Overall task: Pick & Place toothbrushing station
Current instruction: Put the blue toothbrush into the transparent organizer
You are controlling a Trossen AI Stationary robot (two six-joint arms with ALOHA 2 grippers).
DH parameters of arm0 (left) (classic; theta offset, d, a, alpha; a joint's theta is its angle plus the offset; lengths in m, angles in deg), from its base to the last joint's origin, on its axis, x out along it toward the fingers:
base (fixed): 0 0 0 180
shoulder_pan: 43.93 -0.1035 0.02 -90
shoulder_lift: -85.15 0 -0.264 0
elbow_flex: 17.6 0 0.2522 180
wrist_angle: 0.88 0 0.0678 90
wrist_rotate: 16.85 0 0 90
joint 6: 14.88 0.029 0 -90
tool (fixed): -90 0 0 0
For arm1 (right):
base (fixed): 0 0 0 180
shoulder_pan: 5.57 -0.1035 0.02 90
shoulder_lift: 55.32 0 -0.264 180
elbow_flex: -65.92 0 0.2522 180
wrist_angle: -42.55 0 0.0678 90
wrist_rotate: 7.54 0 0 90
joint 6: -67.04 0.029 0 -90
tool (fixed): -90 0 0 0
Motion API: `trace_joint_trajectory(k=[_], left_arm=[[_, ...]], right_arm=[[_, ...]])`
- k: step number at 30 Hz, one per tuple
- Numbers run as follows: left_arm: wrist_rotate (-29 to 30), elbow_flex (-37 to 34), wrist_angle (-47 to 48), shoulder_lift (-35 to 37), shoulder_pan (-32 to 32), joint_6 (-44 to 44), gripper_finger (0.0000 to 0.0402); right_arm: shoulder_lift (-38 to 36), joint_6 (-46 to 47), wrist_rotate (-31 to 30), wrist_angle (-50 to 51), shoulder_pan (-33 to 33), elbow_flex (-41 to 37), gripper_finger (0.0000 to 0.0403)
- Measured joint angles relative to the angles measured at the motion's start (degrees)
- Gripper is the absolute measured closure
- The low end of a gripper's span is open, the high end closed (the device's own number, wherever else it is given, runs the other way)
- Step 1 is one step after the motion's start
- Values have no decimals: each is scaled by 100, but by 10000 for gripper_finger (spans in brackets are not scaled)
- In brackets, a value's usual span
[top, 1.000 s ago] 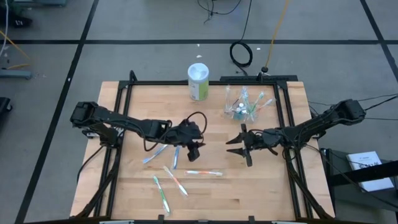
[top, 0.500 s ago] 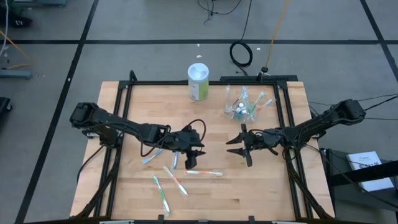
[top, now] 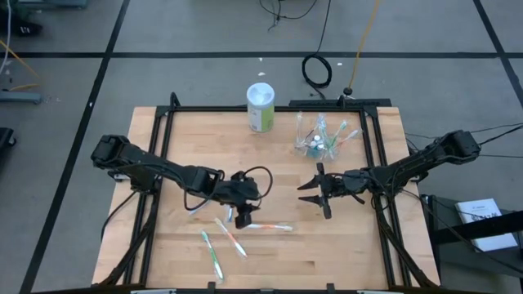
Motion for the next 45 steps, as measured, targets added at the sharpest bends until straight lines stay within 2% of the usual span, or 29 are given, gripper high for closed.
trace_joint_trajectory(k=[2, 12, 16, 18, 24, 37, 45], left_arm=[[113, 0, 405, 0, -13, -191, 245], [1170, 0, 1731, -44, -570, -3104, 245], [1168, -1, 2320, -297, -755, -4033, 245], [964, -2, 2558, -493, -785, -4309, 245], [303, -2, 2619, -1078, -892, -4400, 245], [102, -2, 2584, -1527, -1165, -4402, 245], [-196, 13, 2014, -1734, -1169, -3996, 251]], right_arm=[[0, 0, 0, 0, 0, 0, 261], [0, -2, -2, 0, 0, 0, 261], [0, -2, -2, 0, 0, 0, 261], [0, -1, -3, 1, 0, 0, 261], [2, -2, -3, 0, 0, -88, 261], [4, -13, -158, -173, 45, -210, 261], [2, -48, -157, -135, 48, -216, 261]])
